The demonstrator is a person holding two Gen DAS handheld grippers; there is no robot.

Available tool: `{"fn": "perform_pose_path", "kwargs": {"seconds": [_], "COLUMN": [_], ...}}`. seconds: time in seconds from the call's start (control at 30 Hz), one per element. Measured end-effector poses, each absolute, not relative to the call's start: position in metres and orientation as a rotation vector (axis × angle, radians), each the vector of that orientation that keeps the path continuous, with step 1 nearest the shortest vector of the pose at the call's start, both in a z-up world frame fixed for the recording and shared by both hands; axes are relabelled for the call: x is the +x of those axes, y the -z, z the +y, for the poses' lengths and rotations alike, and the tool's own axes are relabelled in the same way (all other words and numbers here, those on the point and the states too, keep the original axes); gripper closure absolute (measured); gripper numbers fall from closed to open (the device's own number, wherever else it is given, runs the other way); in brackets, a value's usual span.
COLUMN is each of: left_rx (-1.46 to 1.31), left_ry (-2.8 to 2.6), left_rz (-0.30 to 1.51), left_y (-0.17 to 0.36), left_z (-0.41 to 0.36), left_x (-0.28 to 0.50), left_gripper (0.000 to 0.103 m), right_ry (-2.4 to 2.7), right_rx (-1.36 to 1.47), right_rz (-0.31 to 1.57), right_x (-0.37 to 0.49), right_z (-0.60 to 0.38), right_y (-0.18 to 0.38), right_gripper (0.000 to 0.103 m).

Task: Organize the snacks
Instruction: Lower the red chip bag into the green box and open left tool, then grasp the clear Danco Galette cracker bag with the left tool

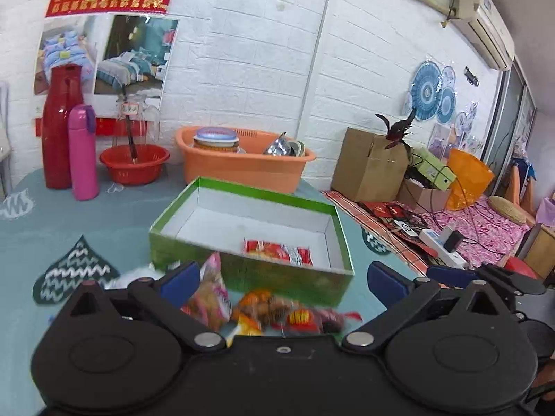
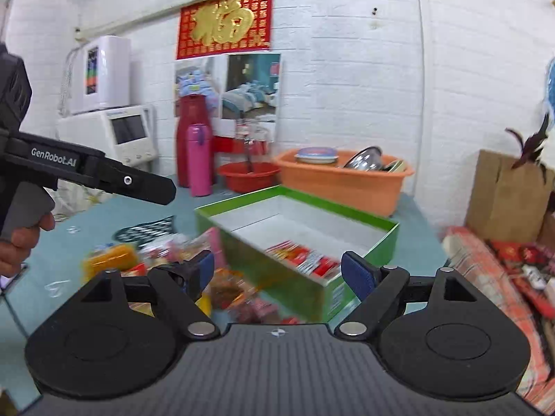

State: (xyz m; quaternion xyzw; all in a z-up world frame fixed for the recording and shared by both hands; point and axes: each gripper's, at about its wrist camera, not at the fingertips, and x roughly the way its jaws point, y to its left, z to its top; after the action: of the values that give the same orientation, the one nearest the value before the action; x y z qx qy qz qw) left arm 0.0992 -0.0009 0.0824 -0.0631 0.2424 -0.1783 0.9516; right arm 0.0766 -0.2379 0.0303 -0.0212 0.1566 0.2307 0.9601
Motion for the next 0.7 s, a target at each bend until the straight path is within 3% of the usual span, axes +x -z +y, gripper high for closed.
{"fn": "perform_pose_path", "kwargs": {"seconds": [0.37, 0.47, 0.63, 0.7], "left_rx": [-0.231, -0.225, -0.201, -0.184], "left_ry": [0.367, 0.381, 0.424, 0.442], "left_rz": [0.606, 0.618, 0.639, 0.663], "left_y": [-0.023, -0.016, -0.009, -0.003], "left_z": [0.034, 0.038, 0.032, 0.027], "left_x": [0.044, 0.040, 0.050, 0.059], "left_gripper": [0.000, 0.000, 0.000, 0.010], "right_ry": [-0.658, -0.739, -0.781, -0.728], "right_rx": [0.074, 0.098, 0.132, 0.133], "right_rz": [0.518, 0.569, 0.625, 0.656], "right_x": [0.033, 0.030, 0.033, 0.039], "right_z": [-0.199, -0.182, -0.164, -0.164], "right_y": [0.017, 0.024, 0.037, 0.041], "right_gripper": [0.000, 0.011, 0.016, 0.017]}}
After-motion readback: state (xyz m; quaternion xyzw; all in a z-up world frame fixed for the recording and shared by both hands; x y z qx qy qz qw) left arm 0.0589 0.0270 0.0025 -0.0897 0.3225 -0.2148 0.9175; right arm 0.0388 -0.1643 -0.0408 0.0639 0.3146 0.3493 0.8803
